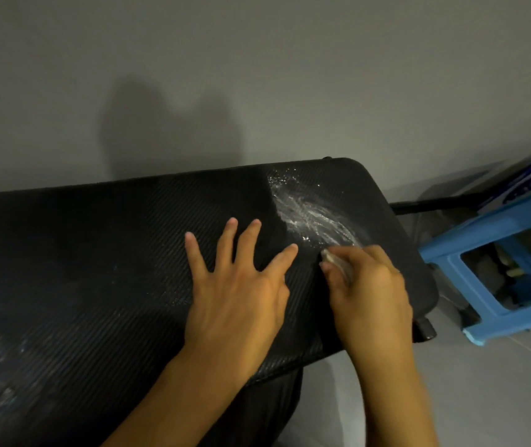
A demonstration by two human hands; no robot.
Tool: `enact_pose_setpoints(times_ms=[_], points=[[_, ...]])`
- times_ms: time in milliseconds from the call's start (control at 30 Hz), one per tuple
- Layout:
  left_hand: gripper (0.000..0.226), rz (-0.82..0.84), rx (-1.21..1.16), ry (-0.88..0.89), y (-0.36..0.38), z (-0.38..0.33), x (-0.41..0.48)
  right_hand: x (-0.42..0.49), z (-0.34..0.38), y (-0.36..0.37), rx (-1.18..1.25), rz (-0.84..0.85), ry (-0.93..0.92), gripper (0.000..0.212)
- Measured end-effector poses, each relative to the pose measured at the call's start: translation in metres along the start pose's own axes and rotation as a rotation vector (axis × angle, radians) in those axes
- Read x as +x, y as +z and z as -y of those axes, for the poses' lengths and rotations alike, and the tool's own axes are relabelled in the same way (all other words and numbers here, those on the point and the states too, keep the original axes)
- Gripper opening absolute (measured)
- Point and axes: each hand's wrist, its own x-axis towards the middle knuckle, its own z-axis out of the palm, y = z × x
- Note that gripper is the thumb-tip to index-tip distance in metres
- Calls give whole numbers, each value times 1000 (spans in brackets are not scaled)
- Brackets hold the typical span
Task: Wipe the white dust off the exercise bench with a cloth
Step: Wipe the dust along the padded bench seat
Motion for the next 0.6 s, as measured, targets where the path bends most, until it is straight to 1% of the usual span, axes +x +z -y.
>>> enact_pose_setpoints(times_ms=[33,100,167,233,300,367,433,467,533,600], points=[[43,5,6,-1,1,2,-1,-1,3,3,10,6,-24,22],[48,27,14,-1,0,5,-1,-15,1,4,114,71,-69,19],[49,42,19,2,0,6,-2,-26,-9,-4,179,116,-40,17],[49,46,26,7,0,5,-2,-19,-20,-9,123,98,0,15],[48,47,31,13,-1,6,-3,-4,-20,-9,35,21,19,18],[47,45,35,13,-1,7,-4,4,-11,-5,1,-18,-23,22],[47,45,43,15,-1,7,-4,-2,-6,-1,63,45,-83,20],[48,43,47,19,-1,7,-3,-9,-8,-3,118,80,-85,18],[48,38,51,19,0,7,-4,-15,-16,-12,164,107,-25,15],[48,40,65,18,0,8,-4,-6,-25,-14,117,68,37,14]])
